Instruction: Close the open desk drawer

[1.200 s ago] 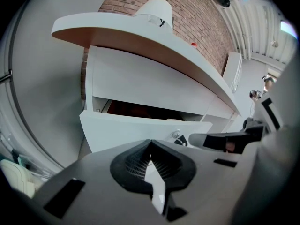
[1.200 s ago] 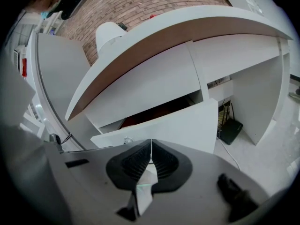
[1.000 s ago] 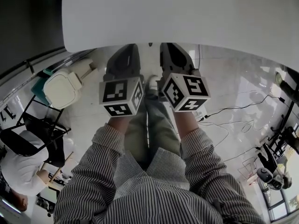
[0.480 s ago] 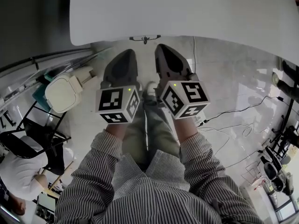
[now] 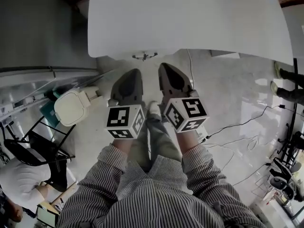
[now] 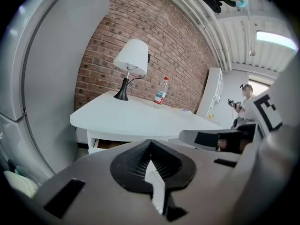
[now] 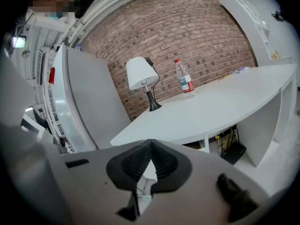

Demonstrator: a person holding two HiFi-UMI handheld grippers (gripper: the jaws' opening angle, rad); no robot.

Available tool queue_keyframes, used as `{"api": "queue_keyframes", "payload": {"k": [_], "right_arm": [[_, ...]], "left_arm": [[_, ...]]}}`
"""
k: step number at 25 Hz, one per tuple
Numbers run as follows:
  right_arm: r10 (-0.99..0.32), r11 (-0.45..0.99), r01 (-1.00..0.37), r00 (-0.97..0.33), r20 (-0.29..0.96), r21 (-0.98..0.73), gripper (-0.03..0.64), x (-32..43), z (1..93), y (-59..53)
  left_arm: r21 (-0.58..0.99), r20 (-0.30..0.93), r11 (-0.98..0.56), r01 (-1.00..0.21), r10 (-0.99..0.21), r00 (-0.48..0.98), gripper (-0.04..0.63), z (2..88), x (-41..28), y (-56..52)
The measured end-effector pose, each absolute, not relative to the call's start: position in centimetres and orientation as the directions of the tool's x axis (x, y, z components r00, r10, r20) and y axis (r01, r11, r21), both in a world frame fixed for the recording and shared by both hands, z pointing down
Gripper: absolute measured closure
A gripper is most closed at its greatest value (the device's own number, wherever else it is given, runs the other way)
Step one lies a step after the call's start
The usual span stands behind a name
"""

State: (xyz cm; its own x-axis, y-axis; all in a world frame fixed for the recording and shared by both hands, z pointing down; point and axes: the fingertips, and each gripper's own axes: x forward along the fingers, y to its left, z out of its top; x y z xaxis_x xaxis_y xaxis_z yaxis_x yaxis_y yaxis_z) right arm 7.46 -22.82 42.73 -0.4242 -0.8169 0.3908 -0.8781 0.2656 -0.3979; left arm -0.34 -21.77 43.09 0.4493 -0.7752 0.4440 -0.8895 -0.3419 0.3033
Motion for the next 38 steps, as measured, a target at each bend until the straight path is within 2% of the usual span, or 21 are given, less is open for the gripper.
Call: {"api": "queue_keyframes", "payload": {"k": [10, 17, 29, 38], "right_arm": [[-0.816, 0.357, -0.862, -0.476, 0.329, -0.36, 0.601, 5.8, 33.7, -20.0], [-0.841, 0.35, -0.857, -0.466, 0.275, -0.379, 0.601, 7.1, 28.8, -18.2], [-0.811, 0.435, -0.808, -0.543, 0.217, -0.398, 0.601, 4.9, 24.9, -15.5], [-0.803, 0.488, -0.805, -0.566, 0.188, -0.337, 0.601, 4.4, 22.8, -14.3]], "left_arm": [[0.285, 0.346, -0.426, -0.859, -0.79, 0.507, 0.583, 33.8, -0.1, -19.4], [0.318, 0.299, -0.433, -0.843, -0.798, 0.523, 0.583, 29.3, -0.5, -17.5], [0.274, 0.255, -0.5, -0.821, -0.786, 0.564, 0.583, 25.1, -0.5, -15.3], [0.274, 0.244, -0.536, -0.799, -0.764, 0.597, 0.583, 24.3, -0.3, -14.4]]}}
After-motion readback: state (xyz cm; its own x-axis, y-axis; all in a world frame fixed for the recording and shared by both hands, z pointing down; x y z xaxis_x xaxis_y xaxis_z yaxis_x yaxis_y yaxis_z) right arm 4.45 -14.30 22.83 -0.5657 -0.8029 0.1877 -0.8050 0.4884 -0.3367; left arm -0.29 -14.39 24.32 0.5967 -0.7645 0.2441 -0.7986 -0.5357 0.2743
